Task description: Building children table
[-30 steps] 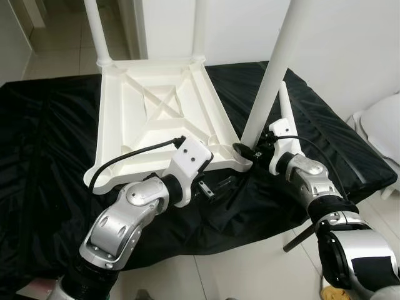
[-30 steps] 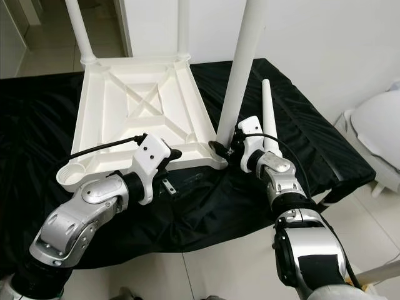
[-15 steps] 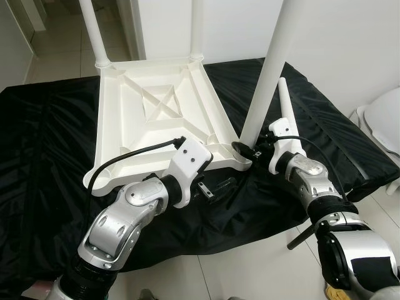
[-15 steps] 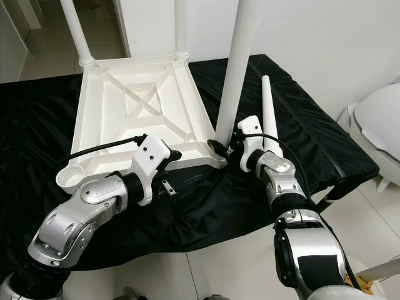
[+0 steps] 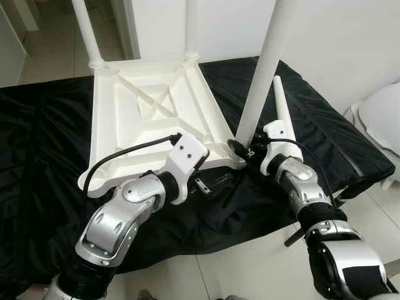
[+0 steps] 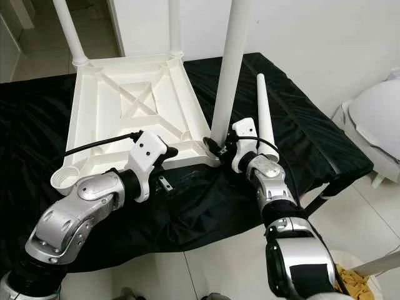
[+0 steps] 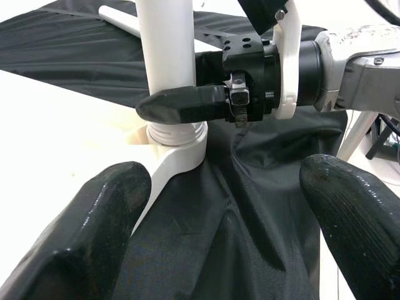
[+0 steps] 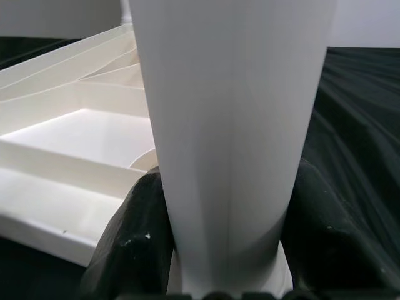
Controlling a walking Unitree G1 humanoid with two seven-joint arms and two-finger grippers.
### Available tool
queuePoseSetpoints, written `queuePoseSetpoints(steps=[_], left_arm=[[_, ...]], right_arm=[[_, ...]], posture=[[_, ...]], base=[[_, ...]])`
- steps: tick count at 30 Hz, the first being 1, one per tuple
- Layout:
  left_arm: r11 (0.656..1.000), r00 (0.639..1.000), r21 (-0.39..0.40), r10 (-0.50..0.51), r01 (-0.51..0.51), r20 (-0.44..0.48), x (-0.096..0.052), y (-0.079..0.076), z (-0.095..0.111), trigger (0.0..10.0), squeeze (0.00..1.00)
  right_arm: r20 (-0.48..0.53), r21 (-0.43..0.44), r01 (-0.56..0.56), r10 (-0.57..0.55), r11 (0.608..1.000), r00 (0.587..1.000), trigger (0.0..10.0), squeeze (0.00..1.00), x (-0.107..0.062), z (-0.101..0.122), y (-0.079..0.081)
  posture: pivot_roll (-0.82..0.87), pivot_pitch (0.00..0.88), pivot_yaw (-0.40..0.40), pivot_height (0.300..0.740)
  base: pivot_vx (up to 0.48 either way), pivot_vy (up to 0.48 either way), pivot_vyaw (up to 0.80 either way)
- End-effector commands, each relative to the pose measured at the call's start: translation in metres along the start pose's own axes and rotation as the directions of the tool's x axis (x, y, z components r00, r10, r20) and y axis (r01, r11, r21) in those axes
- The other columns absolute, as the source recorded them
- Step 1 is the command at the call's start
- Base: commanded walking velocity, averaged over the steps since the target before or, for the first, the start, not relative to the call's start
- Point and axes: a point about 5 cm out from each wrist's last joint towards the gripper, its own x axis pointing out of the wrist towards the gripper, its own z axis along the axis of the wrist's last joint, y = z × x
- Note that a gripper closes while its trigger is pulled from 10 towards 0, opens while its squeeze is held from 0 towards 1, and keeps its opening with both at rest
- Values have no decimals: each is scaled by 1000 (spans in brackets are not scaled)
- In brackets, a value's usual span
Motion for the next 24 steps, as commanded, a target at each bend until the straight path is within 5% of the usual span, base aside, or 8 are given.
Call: queuePoseSetpoints(steps=[1, 11, 24], left_arm=[[1000, 1000, -3, 12, -12, -8, -1, 1, 0, 10000, 0], [999, 999, -10, 33, -34, -15, -3, 4, -3, 10000, 0], [999, 999, -3, 37, -37, -7, 0, 5, -2, 10000, 0]], right_arm=[[-27, 30, 26, -25, 999, 999, 0, 0, 1, -7, 7], [-1, 132, 269, -272, 954, 962, 0, 0, 8, -8, 38], [-17, 189, 350, -353, 918, 935, 0, 0, 22, -4, 80]], posture=[[-47, 90, 5, 740], [-48, 73, -17, 740], [-41, 47, -26, 740]], base=[[0, 0, 0], [0, 0, 0], [0, 0, 0]])
